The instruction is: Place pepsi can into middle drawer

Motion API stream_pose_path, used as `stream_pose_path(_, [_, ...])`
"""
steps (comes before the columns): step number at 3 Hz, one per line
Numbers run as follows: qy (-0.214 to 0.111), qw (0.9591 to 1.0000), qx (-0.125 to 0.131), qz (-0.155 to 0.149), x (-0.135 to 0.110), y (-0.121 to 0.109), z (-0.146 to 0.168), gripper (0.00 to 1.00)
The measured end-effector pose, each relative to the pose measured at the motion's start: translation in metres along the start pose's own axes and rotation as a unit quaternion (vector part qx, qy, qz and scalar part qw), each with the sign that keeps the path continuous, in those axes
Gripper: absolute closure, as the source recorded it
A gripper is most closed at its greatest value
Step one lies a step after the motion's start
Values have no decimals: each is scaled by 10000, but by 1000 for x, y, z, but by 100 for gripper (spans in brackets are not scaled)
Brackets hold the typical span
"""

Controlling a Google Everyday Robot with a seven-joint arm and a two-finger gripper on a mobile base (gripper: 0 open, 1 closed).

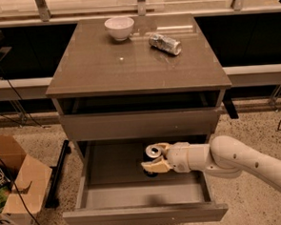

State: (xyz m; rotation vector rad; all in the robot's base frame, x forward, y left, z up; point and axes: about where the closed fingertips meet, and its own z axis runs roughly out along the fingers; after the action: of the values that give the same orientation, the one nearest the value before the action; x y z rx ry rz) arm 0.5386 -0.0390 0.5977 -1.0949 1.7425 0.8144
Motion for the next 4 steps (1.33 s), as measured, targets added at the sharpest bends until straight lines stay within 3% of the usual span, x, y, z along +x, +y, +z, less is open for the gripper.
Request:
stream_pose_path(2, [92, 9999, -19, 38, 12, -2, 12, 100])
stream_pose_path(4, [184, 9993, -35, -311, 52, -12, 58, 100])
